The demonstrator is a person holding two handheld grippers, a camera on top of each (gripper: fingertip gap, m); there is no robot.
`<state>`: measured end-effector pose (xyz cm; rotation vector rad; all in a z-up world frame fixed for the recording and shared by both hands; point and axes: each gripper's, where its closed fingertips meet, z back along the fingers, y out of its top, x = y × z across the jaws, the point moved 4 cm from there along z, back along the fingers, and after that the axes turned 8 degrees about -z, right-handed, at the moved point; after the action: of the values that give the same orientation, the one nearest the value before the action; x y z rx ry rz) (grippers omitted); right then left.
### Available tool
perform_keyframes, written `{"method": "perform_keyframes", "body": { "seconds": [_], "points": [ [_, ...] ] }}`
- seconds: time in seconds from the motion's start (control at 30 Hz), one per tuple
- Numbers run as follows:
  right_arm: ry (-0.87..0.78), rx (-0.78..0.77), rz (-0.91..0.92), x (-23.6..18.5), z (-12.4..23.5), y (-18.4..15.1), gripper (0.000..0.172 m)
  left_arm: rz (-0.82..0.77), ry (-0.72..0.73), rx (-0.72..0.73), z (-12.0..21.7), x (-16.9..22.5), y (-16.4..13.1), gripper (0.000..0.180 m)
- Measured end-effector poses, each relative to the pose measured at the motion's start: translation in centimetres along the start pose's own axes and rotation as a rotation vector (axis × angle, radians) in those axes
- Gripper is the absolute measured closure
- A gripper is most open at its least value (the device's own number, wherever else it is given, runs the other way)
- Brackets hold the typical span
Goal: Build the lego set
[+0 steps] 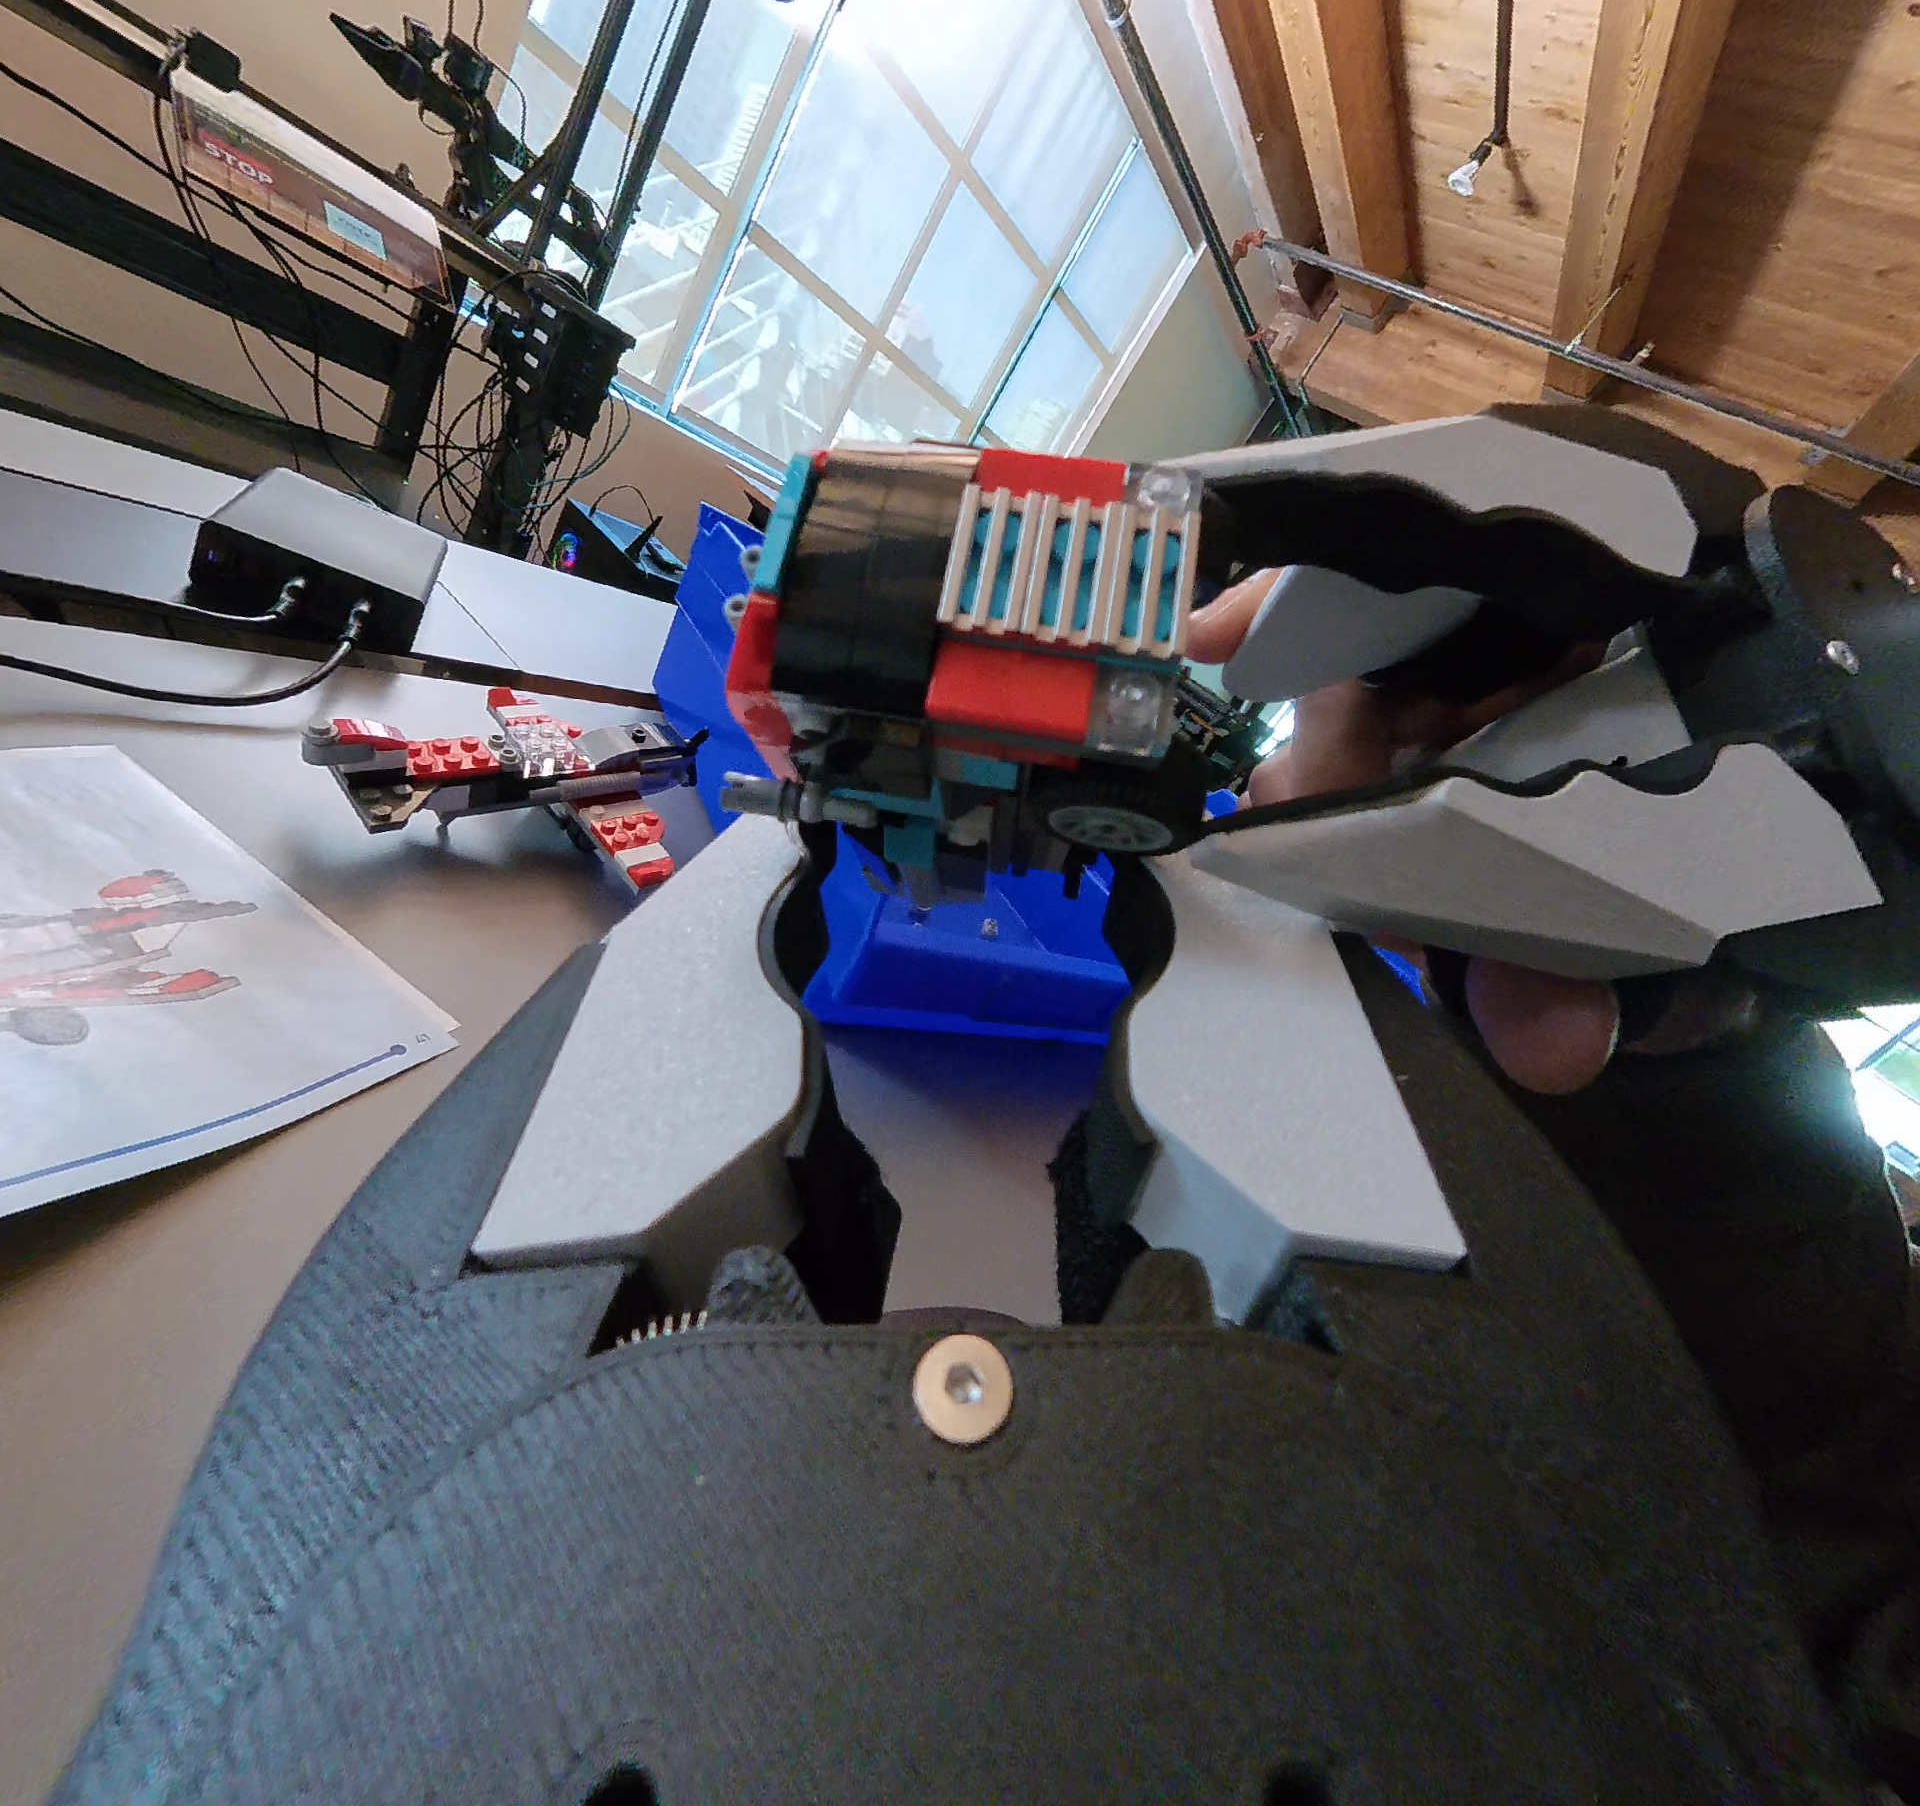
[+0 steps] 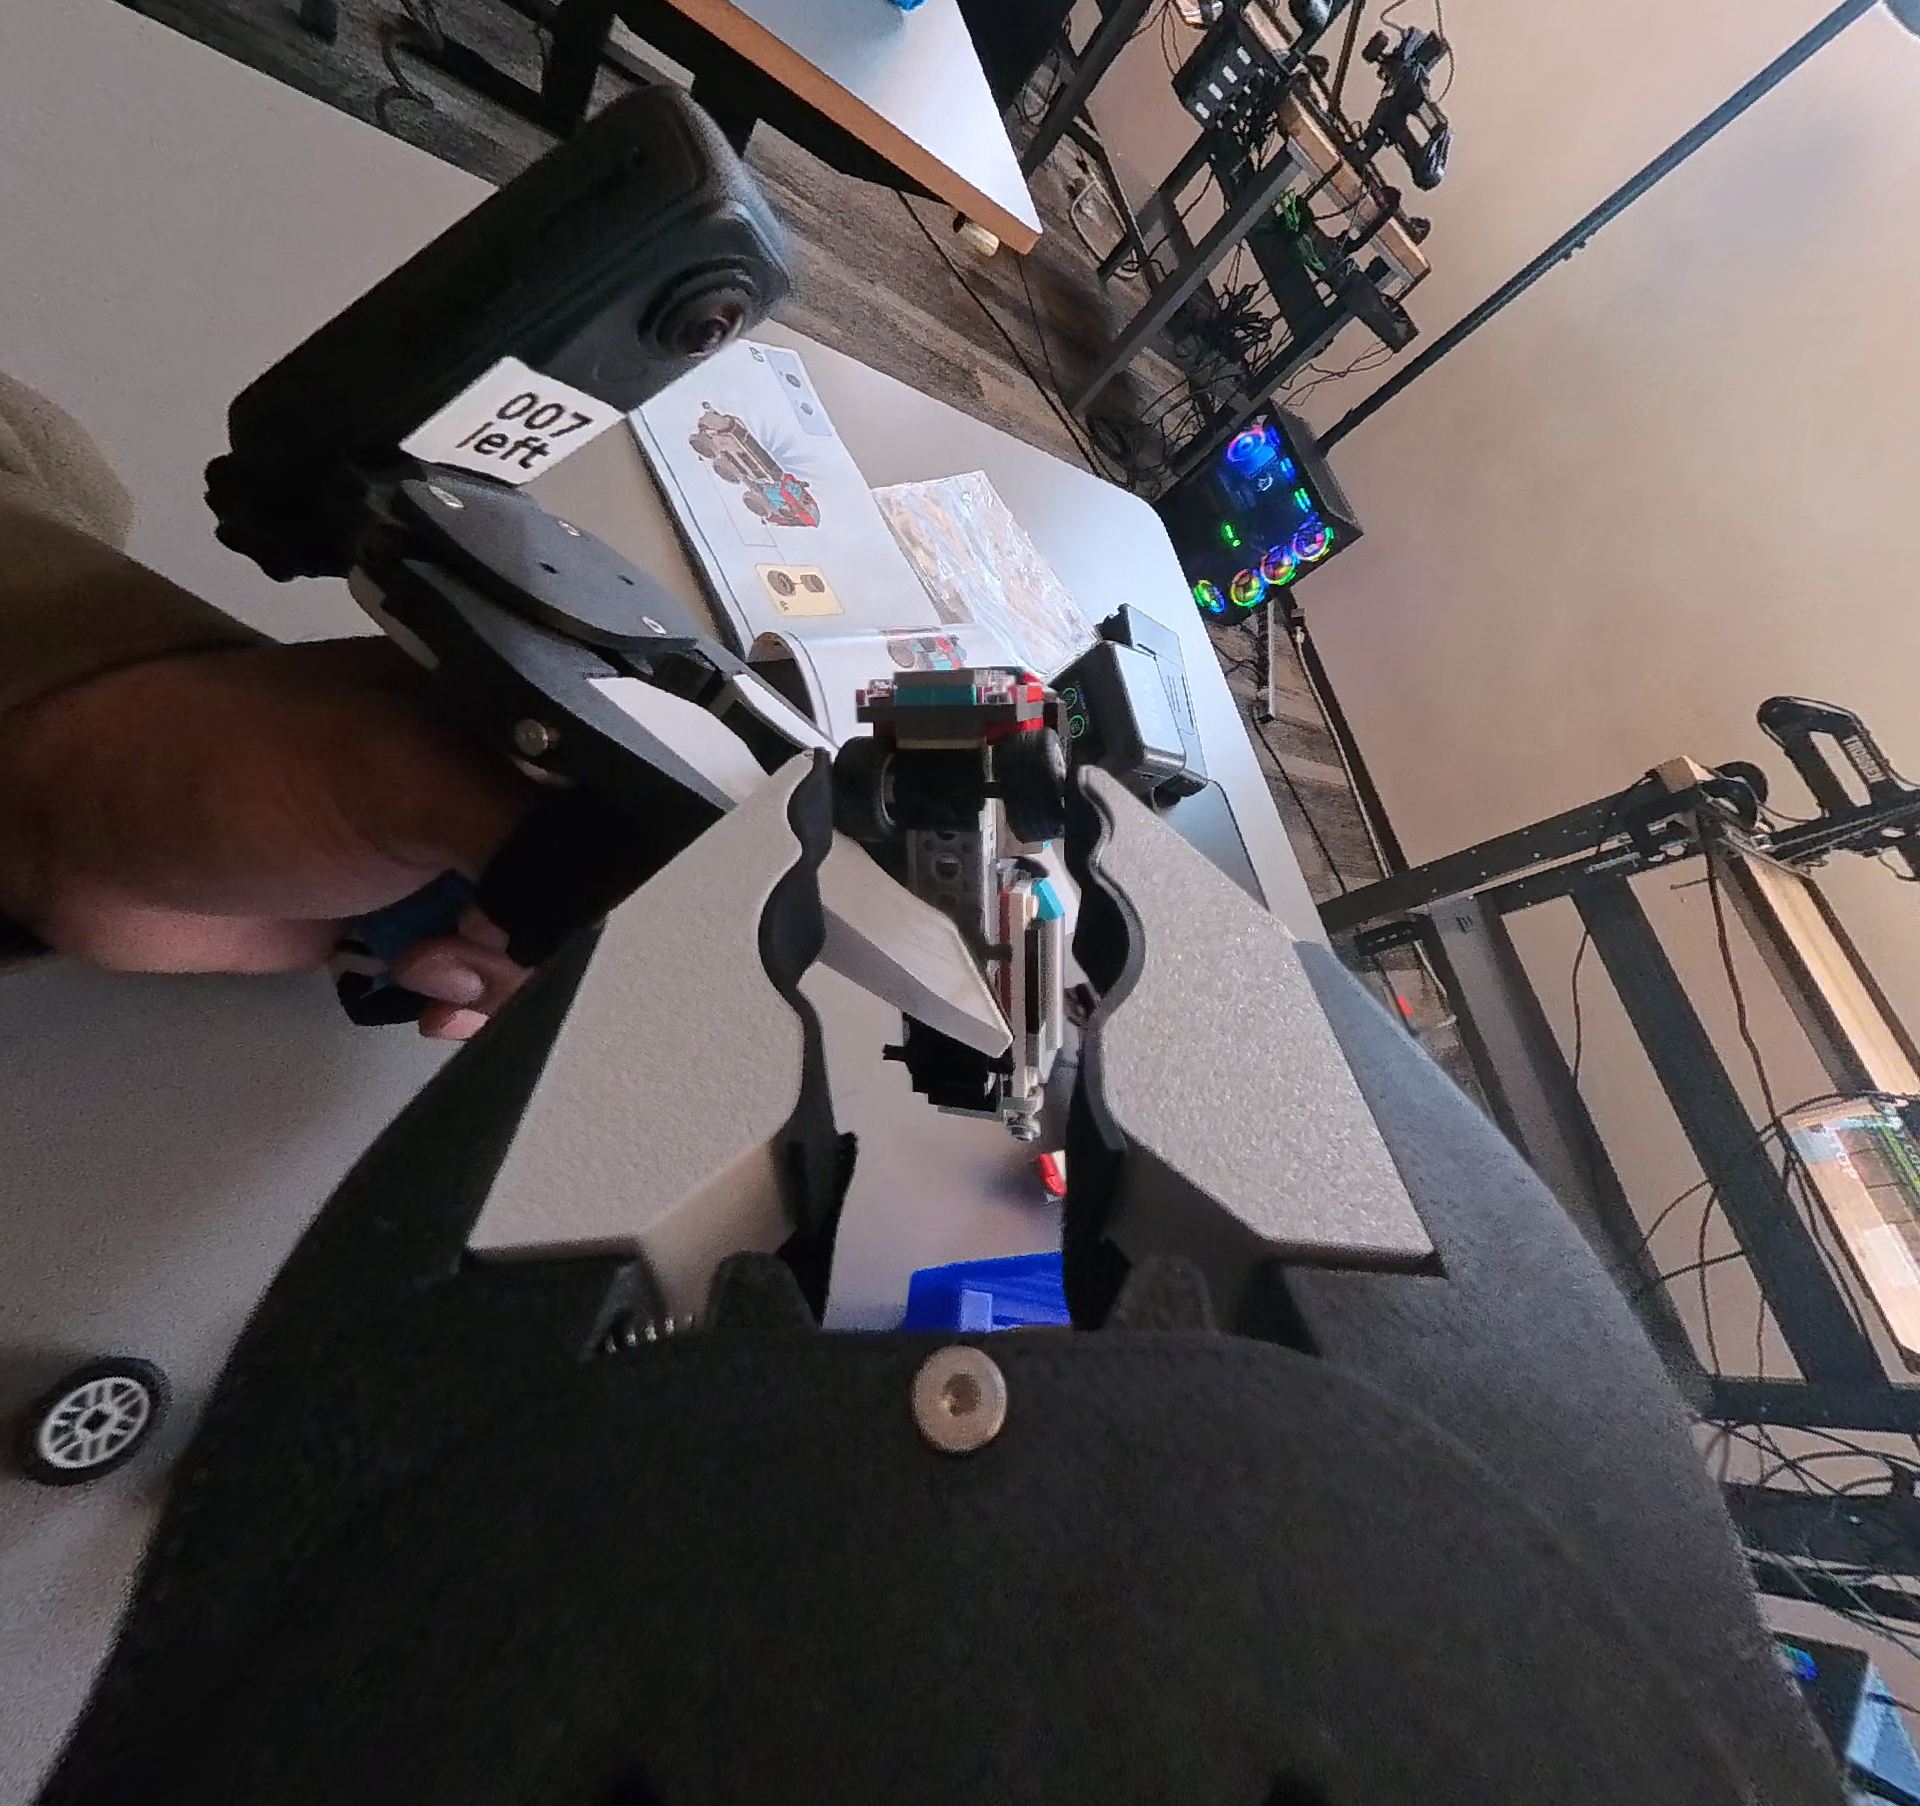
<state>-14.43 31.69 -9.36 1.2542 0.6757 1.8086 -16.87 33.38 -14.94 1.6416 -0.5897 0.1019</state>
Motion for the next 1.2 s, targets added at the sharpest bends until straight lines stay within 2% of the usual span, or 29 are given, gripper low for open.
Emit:
{"method": "perform_keyframes", "body": {
  "seconds": [0.17, 1.2],
  "points": [
    [0.019, -0.002, -0.037, 0.07, 0.00, -0.16, 0.126, -0.003, 0.000, -0.003, -0.01, 0.05, 0.02, 0.127],
    [-0.017, 0.022, 0.042, -0.24, -0.48, -0.54, 0.128, -0.013, 0.043, -0.033, 0.15, -0.40, -0.32, 0.128]
  ]
}}
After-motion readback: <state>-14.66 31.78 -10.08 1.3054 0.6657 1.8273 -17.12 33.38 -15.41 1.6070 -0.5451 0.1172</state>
